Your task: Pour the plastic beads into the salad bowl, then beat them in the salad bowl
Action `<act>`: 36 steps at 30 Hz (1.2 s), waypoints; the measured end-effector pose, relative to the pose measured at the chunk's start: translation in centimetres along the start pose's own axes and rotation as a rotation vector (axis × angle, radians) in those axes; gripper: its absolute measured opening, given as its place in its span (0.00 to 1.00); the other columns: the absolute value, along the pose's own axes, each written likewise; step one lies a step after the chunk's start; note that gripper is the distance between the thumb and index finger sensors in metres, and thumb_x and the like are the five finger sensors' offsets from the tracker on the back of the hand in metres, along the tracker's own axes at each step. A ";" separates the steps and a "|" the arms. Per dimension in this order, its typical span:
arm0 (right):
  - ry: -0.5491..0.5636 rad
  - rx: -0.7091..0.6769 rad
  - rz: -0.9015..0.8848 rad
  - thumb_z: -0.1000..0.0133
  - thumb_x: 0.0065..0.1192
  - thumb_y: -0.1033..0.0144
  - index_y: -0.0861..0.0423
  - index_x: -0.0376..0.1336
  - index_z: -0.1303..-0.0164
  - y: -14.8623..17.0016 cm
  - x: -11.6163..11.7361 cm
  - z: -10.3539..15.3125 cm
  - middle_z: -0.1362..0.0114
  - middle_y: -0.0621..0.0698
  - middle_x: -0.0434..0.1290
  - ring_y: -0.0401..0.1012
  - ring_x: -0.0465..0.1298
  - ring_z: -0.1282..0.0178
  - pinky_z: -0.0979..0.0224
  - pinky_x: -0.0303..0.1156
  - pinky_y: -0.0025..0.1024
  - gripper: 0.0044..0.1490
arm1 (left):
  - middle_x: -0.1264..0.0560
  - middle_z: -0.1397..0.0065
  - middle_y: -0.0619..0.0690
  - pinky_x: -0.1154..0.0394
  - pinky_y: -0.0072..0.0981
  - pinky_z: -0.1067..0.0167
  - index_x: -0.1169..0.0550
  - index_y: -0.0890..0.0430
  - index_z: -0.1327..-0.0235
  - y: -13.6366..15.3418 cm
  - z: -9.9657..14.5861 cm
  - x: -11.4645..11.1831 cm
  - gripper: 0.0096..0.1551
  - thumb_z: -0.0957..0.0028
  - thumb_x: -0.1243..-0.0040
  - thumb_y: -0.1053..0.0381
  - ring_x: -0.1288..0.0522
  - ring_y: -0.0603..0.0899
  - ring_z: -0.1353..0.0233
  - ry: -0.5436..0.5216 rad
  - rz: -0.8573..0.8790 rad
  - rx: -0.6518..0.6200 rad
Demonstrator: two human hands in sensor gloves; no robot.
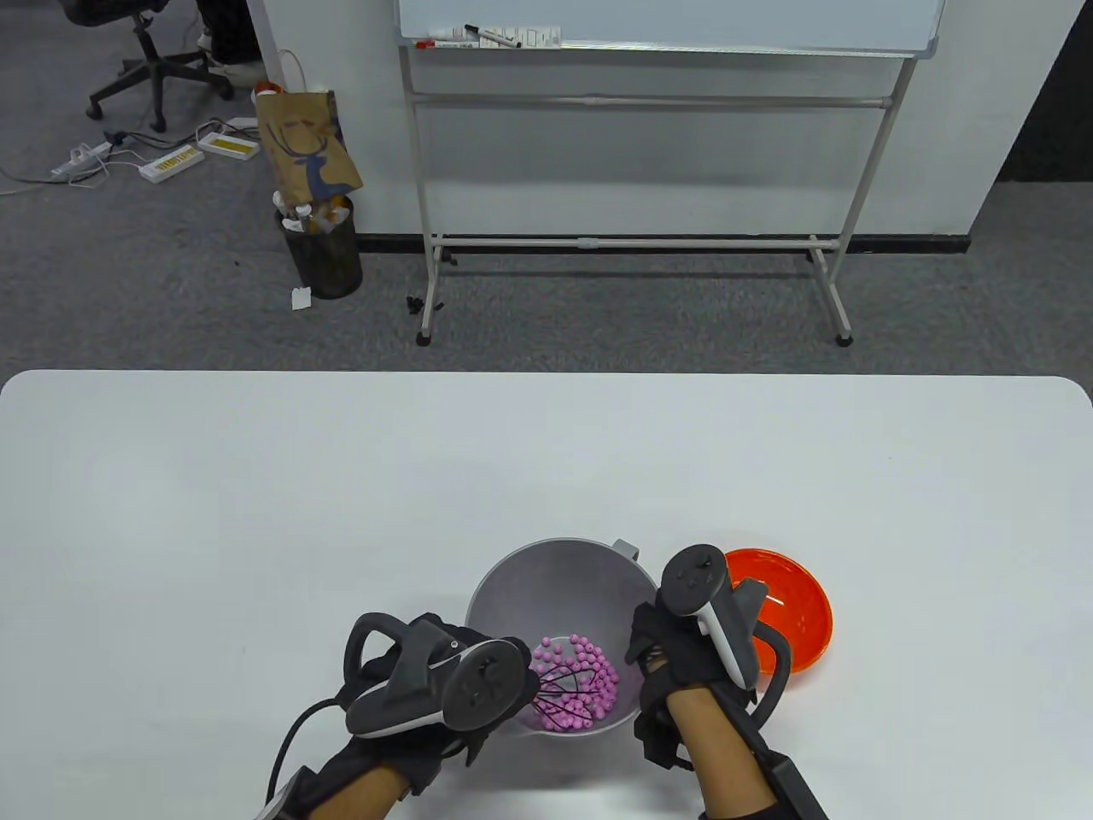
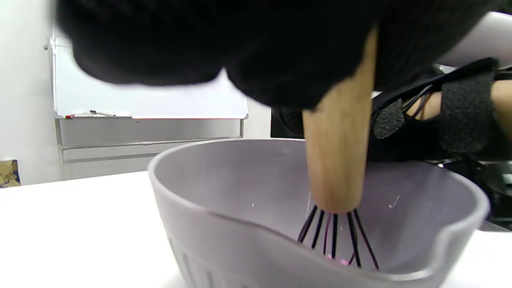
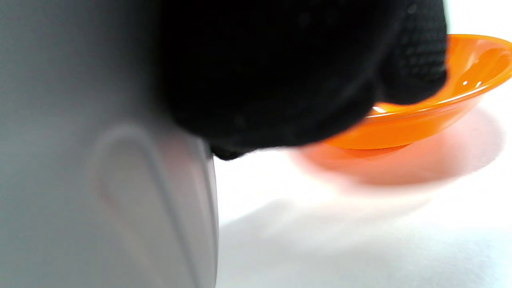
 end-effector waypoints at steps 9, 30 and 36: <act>0.001 0.001 -0.001 0.47 0.67 0.49 0.60 0.73 0.46 0.0 0.0 0.0 0.64 0.52 0.85 0.36 0.84 0.85 0.62 0.81 0.36 0.30 | 0.11 0.75 0.39 0.18 0.45 0.52 0.14 0.45 0.49 1.7 -0.3 -1.8 0.27 0.52 0.39 0.32 0.15 0.46 0.75 -0.103 -0.037 0.129; -0.001 0.000 -0.006 0.47 0.67 0.49 0.60 0.73 0.46 0.1 0.0 0.0 0.64 0.52 0.85 0.36 0.84 0.85 0.62 0.81 0.36 0.30 | 0.12 0.52 0.43 0.23 0.53 0.41 0.21 0.44 0.37 6.3 4.3 1.9 0.30 0.52 0.37 0.36 0.13 0.51 0.57 -0.165 0.127 0.180; -0.002 -0.004 -0.010 0.47 0.67 0.49 0.60 0.73 0.46 0.1 0.0 0.0 0.64 0.52 0.85 0.36 0.84 0.85 0.62 0.81 0.36 0.30 | 0.16 0.41 0.43 0.28 0.60 0.35 0.20 0.35 0.38 5.7 6.3 0.8 0.27 0.53 0.32 0.38 0.15 0.54 0.46 -0.038 -0.101 0.094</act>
Point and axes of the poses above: the tracker on the back of each hand, its own y axis roughly to the little-finger side, its own z axis roughly from the fingertips to the wrist, x = y × z, the point moved 1 cm from there along -z, roughly from the wrist to the fingertips
